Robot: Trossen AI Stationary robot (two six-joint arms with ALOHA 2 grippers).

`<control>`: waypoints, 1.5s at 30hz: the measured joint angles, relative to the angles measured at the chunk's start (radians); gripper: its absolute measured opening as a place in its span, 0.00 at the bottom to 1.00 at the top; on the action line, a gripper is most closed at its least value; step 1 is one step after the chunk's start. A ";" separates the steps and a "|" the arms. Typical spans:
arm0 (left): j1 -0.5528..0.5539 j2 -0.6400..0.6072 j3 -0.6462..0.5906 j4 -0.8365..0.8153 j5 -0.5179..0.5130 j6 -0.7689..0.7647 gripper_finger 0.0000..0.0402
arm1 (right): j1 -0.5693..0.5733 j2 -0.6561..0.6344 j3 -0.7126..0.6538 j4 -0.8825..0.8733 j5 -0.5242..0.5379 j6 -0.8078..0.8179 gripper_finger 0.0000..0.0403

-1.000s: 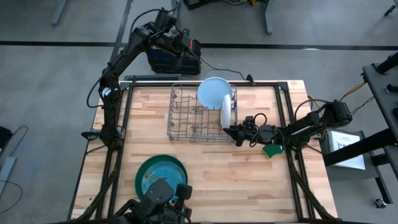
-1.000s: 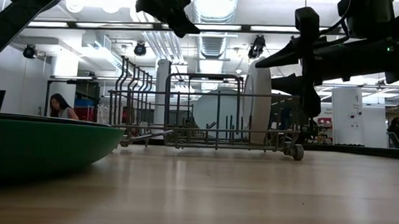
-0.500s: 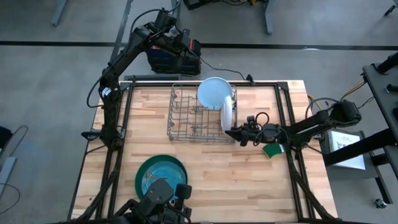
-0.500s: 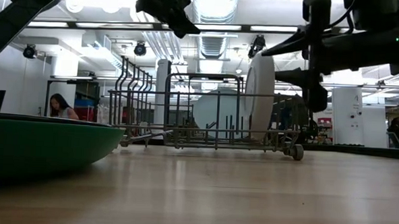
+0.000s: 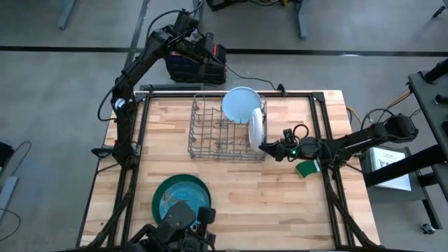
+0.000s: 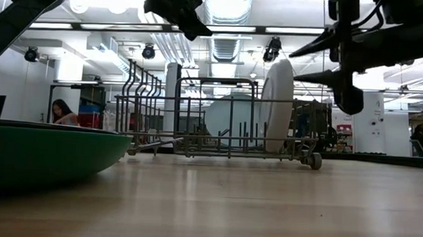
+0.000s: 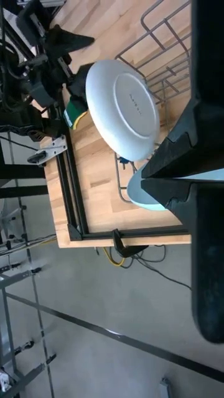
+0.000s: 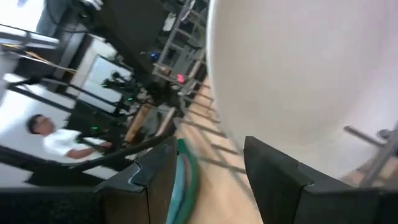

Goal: Sort dishes
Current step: Put the blue plate in the dishwasher rack

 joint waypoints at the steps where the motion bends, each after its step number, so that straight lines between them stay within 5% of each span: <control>1: 0.000 0.000 0.000 0.000 0.000 0.000 0.00 | 0.000 -0.011 0.000 -0.005 -0.014 0.008 0.44; 11: -0.001 0.000 0.000 -0.024 0.004 -0.003 0.00 | 0.024 -0.119 0.001 -0.130 -0.171 0.116 0.44; 19: -0.102 -0.002 0.000 -0.279 0.231 0.026 0.00 | 0.093 -0.233 0.001 -0.189 -0.195 0.019 0.42; 27: -0.341 -0.017 0.000 -0.505 0.034 0.179 0.00 | 0.197 -0.281 0.001 -0.230 -0.196 -0.109 0.38; 31: -0.363 -0.028 0.000 -0.506 0.100 0.158 0.00 | 0.272 -0.246 0.001 -0.232 -0.168 -0.134 0.37; 39: -0.502 -0.074 0.000 -0.433 0.076 -0.049 0.00 | 0.376 -0.180 0.001 -0.233 -0.105 -0.134 0.37; 45: -0.715 -0.084 0.000 -0.244 -0.115 -0.232 0.00 | 0.386 -0.173 0.006 -0.274 -0.087 -0.198 0.36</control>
